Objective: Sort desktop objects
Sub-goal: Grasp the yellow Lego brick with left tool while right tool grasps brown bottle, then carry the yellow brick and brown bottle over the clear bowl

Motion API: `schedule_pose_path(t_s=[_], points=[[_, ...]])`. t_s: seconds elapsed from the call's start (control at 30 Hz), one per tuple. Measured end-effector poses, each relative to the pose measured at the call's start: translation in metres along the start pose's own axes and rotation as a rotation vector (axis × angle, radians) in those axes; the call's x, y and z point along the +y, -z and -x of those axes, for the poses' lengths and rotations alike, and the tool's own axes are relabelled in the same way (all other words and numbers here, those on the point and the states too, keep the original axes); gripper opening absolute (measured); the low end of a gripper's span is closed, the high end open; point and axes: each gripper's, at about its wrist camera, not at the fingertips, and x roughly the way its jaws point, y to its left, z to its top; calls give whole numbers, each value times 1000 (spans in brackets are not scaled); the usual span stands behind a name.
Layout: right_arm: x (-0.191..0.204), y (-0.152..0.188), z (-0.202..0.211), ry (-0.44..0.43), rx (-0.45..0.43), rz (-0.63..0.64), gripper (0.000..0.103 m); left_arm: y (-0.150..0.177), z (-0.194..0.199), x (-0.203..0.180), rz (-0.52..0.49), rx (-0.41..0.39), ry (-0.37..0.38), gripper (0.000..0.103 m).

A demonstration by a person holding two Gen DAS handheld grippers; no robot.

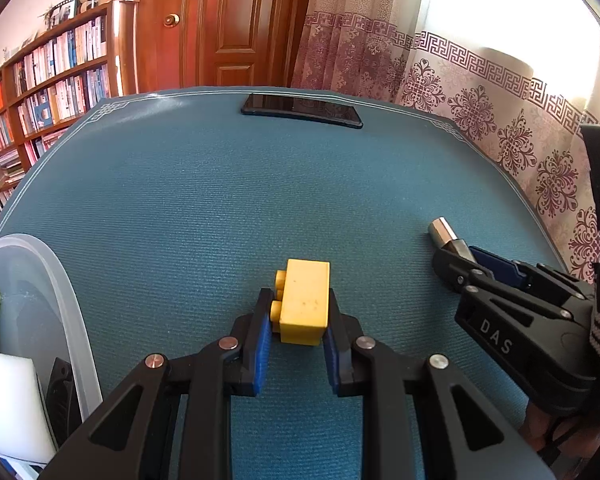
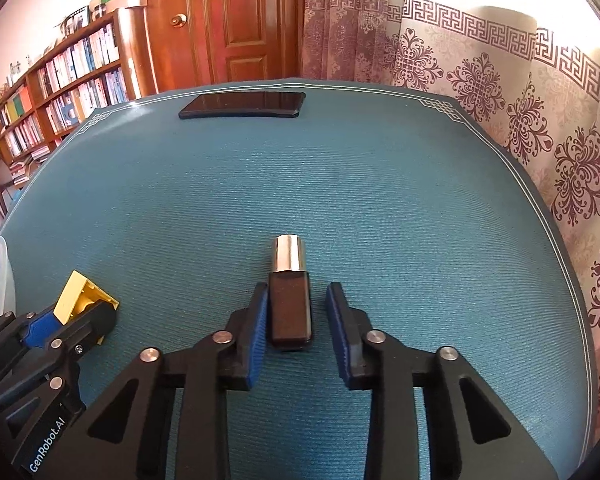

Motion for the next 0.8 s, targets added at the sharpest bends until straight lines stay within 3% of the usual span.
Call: schedule_pose_path(t_s=[0.07,0.57,0.8], points=[[-2,1,1,-2,-1,-6,23,1,0,0,-1,-1,2,26],[-19,23,19,-59,-5,-65,23,6,6,-6,-9,-3,19,26],[-16,30,25,-33,-6,-69,23,10,11,-11,-30,-7,28,26]])
